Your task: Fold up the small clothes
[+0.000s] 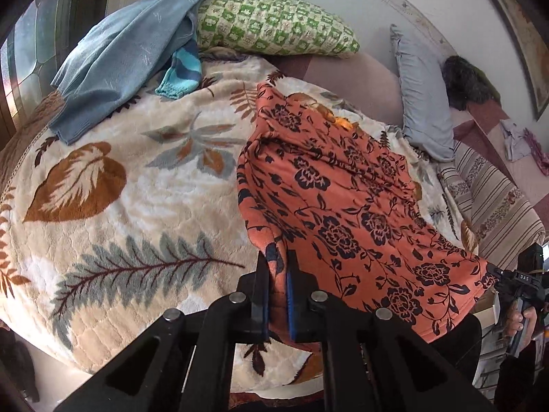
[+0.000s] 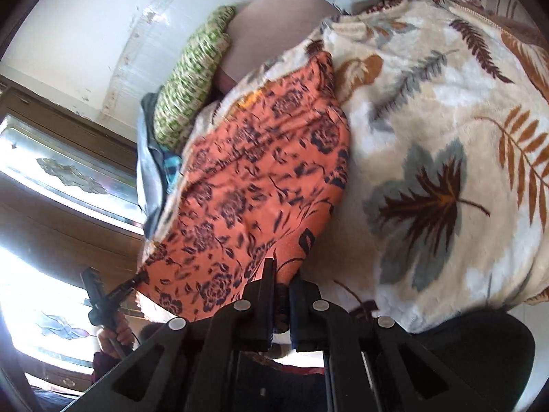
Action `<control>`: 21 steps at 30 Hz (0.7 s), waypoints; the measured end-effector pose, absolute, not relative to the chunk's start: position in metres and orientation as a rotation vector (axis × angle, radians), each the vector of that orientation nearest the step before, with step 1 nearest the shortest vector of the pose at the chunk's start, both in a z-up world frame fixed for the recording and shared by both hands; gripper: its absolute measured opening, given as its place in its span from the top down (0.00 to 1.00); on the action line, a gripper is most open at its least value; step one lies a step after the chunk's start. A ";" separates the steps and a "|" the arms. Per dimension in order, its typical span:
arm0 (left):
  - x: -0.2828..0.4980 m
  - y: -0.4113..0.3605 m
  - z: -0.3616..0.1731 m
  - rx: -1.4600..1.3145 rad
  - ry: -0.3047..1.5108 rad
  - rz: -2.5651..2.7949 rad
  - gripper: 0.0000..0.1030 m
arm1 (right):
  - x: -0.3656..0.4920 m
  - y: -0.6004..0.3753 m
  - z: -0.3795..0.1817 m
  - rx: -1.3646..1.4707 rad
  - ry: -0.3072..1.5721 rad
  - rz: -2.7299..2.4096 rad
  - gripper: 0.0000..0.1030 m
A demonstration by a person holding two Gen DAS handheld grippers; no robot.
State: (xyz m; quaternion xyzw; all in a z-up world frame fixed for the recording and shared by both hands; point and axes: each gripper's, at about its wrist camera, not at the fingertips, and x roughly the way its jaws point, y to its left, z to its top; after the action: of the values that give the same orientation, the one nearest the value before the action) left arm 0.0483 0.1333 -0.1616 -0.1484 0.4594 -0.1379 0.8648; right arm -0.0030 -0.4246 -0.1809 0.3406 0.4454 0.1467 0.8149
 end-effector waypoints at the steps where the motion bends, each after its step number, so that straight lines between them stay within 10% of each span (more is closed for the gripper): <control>1: 0.055 0.134 -0.154 -0.322 0.953 -0.302 0.93 | 0.000 -0.430 -0.173 0.749 0.911 0.324 0.94; 21: 0.366 0.117 -0.161 -0.405 1.062 -0.256 0.92 | 0.310 -0.499 -0.187 0.909 0.860 0.147 0.94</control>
State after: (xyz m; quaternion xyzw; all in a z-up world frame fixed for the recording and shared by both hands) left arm 0.3664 0.1167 -0.1612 -0.1914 0.5013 -0.1211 0.8351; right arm 0.3100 -0.4986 -0.1866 0.4249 0.4021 0.0686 0.8081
